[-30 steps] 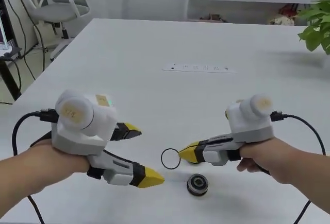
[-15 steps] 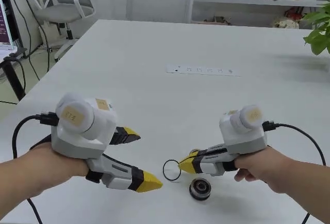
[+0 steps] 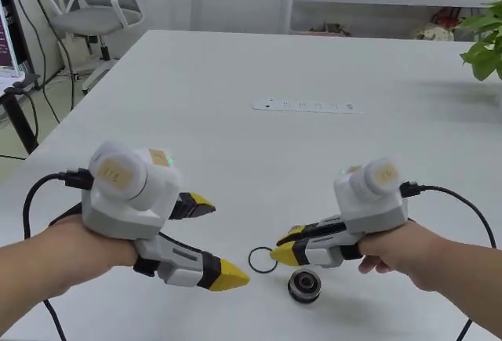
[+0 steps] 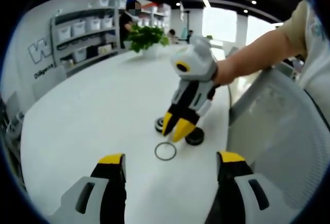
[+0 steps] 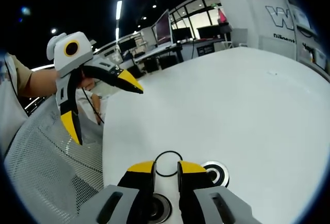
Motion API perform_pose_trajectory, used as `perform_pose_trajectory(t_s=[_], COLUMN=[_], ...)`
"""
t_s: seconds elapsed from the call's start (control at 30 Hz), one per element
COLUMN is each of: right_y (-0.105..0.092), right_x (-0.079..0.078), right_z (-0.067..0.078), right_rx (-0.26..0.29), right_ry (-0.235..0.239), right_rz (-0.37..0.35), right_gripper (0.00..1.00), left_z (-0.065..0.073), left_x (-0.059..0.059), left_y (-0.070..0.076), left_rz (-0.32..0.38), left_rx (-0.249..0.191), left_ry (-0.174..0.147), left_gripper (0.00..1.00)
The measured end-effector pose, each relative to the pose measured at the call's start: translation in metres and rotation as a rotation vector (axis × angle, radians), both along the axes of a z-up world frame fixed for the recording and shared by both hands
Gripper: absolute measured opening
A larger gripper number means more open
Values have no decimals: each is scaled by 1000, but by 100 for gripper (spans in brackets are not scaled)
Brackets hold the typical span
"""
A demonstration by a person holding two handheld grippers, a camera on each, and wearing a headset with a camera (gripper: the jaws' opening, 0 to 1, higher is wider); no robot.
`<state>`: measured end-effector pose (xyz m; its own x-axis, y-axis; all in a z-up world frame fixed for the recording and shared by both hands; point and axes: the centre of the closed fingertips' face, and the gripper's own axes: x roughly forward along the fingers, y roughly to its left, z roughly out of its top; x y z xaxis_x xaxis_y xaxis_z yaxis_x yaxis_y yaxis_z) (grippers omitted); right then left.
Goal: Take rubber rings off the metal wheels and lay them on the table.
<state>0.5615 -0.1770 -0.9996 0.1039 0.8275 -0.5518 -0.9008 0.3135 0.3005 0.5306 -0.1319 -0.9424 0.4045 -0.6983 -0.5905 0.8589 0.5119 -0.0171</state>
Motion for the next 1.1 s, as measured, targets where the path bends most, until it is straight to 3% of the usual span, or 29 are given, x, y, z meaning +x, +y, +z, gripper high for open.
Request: perform_pose_trajectory(t_s=[0.63,1.1], right_y=[-19,-39], right_x=[1,-9], right_z=[38,48], right_rx=[66,82], right_ry=[-51,-78], right_rz=[-11,-11], right_gripper=[26,30], left_z=[1,1], left_x=[4,6], left_y=[-16,-34], left_rz=[-31,-65], left_rx=[6,6], left_ry=[8,10], left_gripper=[72,70])
